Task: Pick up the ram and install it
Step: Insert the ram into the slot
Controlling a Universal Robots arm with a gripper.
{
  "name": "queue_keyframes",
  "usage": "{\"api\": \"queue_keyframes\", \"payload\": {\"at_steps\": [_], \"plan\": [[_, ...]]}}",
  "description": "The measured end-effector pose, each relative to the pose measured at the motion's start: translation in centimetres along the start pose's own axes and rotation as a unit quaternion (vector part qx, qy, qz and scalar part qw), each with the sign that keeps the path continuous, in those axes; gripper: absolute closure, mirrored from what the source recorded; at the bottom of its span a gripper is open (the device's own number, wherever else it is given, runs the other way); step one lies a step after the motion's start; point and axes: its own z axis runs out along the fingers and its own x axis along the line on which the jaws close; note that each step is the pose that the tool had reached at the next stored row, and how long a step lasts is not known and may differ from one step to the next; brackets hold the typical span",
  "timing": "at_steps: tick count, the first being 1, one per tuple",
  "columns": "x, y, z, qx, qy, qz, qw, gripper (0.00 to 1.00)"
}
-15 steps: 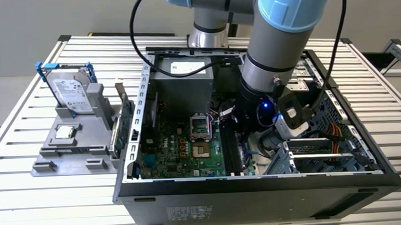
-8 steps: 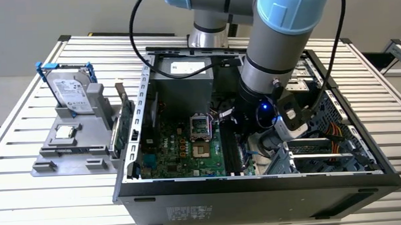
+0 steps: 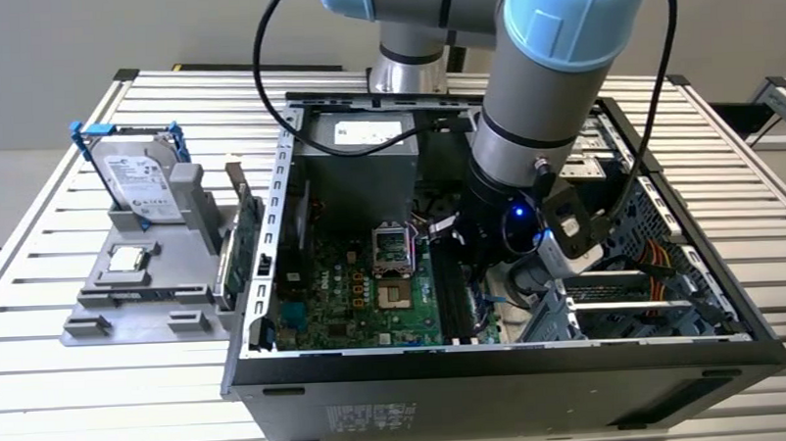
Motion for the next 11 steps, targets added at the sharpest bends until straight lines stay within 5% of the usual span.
{"api": "queue_keyframes", "payload": {"at_steps": [11], "plan": [[0.10, 0.00, 0.29, -0.0001, 0.0000, -0.001, 1.0000, 1.00]]}}
